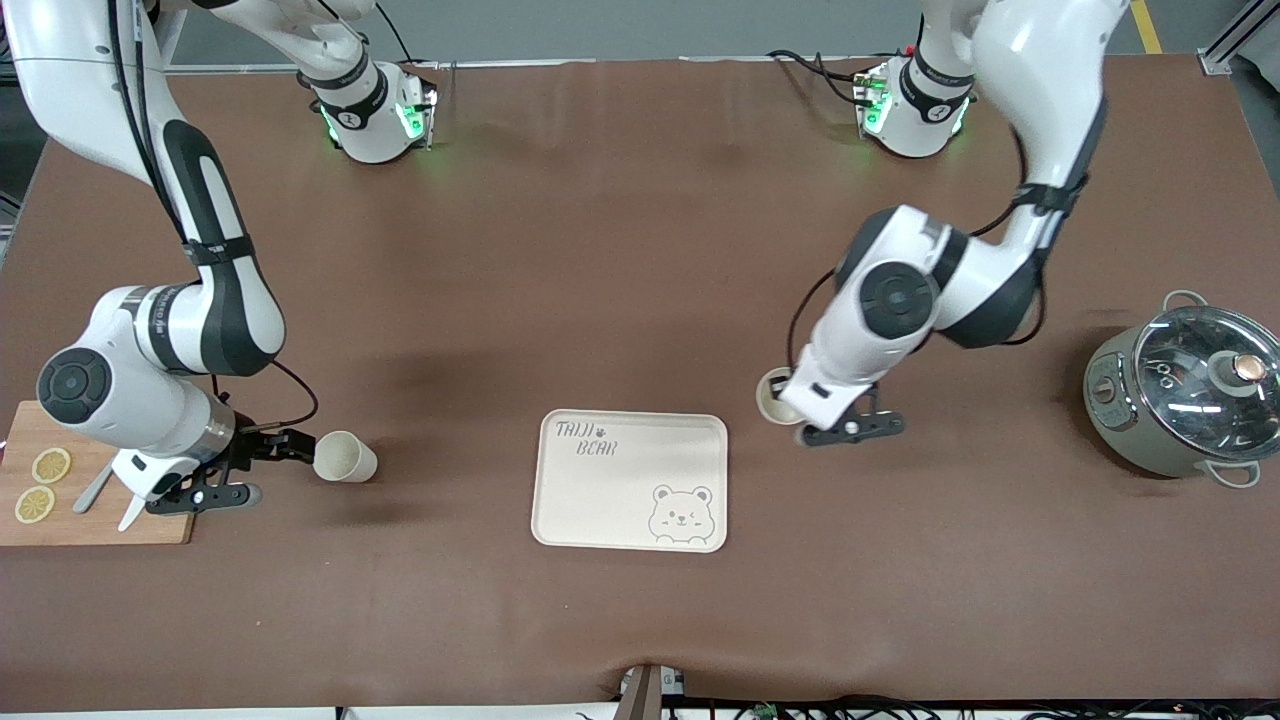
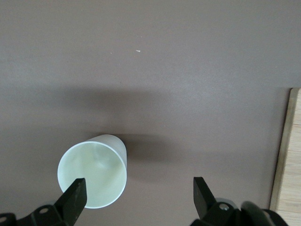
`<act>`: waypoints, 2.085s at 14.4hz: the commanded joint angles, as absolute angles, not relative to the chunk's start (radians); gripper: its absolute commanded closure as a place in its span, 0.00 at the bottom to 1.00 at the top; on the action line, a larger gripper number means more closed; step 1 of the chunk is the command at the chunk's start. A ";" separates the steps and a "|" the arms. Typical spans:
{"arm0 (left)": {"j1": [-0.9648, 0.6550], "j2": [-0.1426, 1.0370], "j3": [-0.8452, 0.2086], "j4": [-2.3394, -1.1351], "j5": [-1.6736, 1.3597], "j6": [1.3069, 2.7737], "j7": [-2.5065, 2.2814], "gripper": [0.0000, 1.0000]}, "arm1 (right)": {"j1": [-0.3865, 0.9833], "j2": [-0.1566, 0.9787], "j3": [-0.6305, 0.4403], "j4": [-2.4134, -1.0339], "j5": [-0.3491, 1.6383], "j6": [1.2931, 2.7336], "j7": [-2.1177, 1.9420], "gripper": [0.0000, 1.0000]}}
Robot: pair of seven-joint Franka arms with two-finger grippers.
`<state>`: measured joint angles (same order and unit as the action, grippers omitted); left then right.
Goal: Place white IKEA cup upright on tray with both arms
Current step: 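Carry the cup toward the bear tray while the right gripper grasps its cup, then lower the cup upright onto the tray and open the left gripper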
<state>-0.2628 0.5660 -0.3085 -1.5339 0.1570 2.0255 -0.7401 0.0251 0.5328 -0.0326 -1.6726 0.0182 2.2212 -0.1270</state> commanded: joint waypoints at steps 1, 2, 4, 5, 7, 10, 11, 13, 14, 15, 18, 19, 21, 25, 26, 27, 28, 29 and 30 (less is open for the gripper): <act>-0.345 0.683 -0.281 -1.347 0.192 1.940 -0.814 1.00 | 0.025 0.546 -0.031 -1.678 0.029 2.230 -0.149 0.00; -0.368 0.698 -0.267 -1.330 0.190 1.945 -0.828 1.00 | 0.026 0.551 -0.031 -1.678 0.029 2.232 -0.159 0.00; -0.422 0.768 -0.232 -1.252 0.190 1.950 -0.844 1.00 | 0.025 0.555 -0.031 -1.678 0.029 2.237 -0.169 0.00; -0.452 0.796 -0.209 -1.229 0.190 1.971 -0.863 1.00 | 0.026 0.555 -0.031 -1.680 0.029 2.237 -0.169 0.00; -0.477 0.817 -0.183 -1.229 0.189 2.038 -0.876 1.00 | 0.026 0.566 -0.031 -1.678 0.029 2.238 -0.169 0.00; -0.477 0.839 -0.181 -1.229 0.187 2.106 -0.917 1.00 | 0.028 0.571 -0.031 -1.680 0.029 2.244 -0.181 0.00; -0.477 0.847 -0.181 -1.230 0.187 2.127 -0.923 1.00 | 0.026 0.575 -0.031 -1.678 0.029 2.246 -0.184 0.00; -0.477 0.853 -0.181 -1.230 0.187 2.151 -0.928 1.00 | 0.026 0.577 -0.031 -1.680 0.029 2.246 -0.184 0.00; -0.474 0.857 -0.181 -1.230 0.186 2.167 -0.933 1.00 | 0.028 0.584 -0.031 -1.678 0.029 2.246 -0.184 0.00; -0.474 0.867 -0.181 -1.230 0.186 2.184 -0.936 1.00 | 0.028 0.587 -0.031 -1.680 0.029 2.253 -0.184 0.00; -0.477 0.887 -0.181 -1.230 0.186 2.226 -0.962 1.00 | 0.031 0.612 -0.031 -1.684 0.029 2.292 -0.184 0.00; -0.476 0.900 -0.181 -1.230 0.186 2.249 -0.965 1.00 | 0.032 0.612 -0.031 -1.687 0.029 2.293 -0.184 0.00; -0.476 0.914 -0.181 -1.233 0.186 2.293 -0.968 1.00 | 0.035 0.612 -0.031 -1.687 0.029 2.293 -0.184 0.00; -0.477 0.925 -0.181 -1.233 0.186 2.312 -0.969 1.00 | 0.040 0.615 -0.029 -1.687 0.029 2.295 -0.183 0.00; -0.477 0.928 -0.181 -1.233 0.186 2.313 -0.969 1.00 | 0.040 0.615 -0.029 -1.687 0.029 2.296 -0.184 0.00; -0.477 0.930 -0.181 -1.233 0.186 2.313 -0.969 1.00 | 0.040 0.617 -0.029 -1.687 0.029 2.296 -0.184 0.00; -0.477 0.930 -0.181 -1.233 0.186 2.315 -0.969 1.00 | 0.040 0.617 -0.023 -1.687 0.029 2.296 -0.184 0.00; -0.477 0.933 -0.181 -1.235 0.186 2.313 -0.968 1.00 | 0.040 0.621 -0.023 -1.689 0.029 2.301 -0.184 0.00; -0.479 0.936 -0.181 -1.235 0.186 2.313 -0.968 1.00 | 0.040 0.626 -0.023 -1.692 0.029 2.315 -0.184 0.00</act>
<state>-0.4669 0.9162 -0.1880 -1.2605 0.1705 2.3099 -0.9463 0.0349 0.6201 -0.0220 -1.6813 0.0183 2.2873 -0.1689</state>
